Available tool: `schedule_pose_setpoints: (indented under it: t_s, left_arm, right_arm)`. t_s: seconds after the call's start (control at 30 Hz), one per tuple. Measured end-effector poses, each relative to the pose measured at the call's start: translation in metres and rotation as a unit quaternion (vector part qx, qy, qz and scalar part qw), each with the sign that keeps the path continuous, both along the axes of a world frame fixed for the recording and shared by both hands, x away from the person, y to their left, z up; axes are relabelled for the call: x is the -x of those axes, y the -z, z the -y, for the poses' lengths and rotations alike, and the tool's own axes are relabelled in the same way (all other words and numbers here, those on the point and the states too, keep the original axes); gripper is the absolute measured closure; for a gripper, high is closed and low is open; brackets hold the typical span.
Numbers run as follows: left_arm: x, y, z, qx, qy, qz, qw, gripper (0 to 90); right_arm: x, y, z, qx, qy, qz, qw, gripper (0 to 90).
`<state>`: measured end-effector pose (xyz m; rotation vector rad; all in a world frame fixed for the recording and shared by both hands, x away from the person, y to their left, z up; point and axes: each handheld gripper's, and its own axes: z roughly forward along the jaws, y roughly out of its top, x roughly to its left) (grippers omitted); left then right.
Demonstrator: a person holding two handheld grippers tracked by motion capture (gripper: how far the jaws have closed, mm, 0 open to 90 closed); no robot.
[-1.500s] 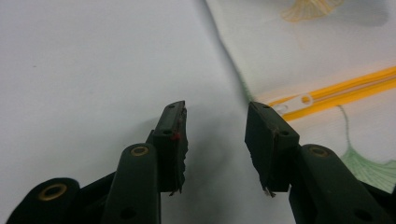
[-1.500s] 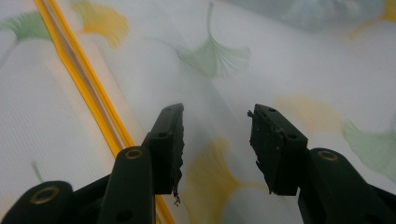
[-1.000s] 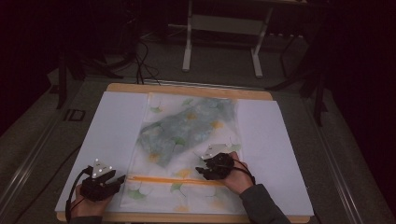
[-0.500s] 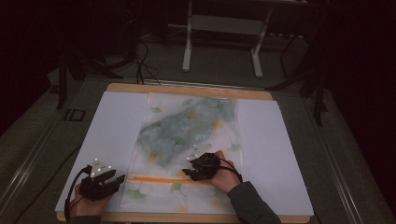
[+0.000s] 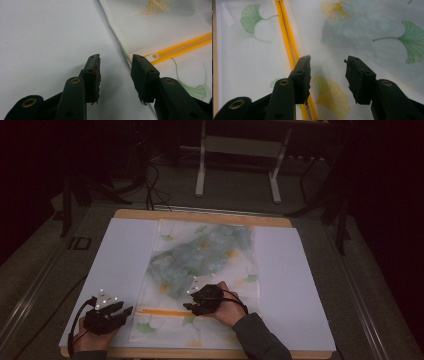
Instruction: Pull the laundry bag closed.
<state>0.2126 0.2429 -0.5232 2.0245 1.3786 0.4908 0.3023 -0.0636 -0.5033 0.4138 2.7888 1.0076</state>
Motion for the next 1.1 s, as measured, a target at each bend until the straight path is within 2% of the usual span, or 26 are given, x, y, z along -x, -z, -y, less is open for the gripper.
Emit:
schedule_pose_setpoints:
  t_s: [0.4,0.8,1.1]
  left_arm:
    - [0.001,-0.001,-0.004,0.005,-0.004,0.001,1.0,59.1]
    - [0.001,-0.002,-0.005,0.003,-0.007,0.004,1.0,57.4]
    - [0.001,-0.003,-0.006,0.004,-0.011,0.004,0.9999,55.9]
  right_arm:
    - [0.001,-0.001,-0.024,-0.002,-0.026,-0.004,0.9997,57.0]
    - [0.004,0.007,-0.044,0.003,-0.05,-0.009,0.9987,61.6]
    - [0.007,0.013,-0.056,-0.014,-0.06,-0.012,0.998,66.5]
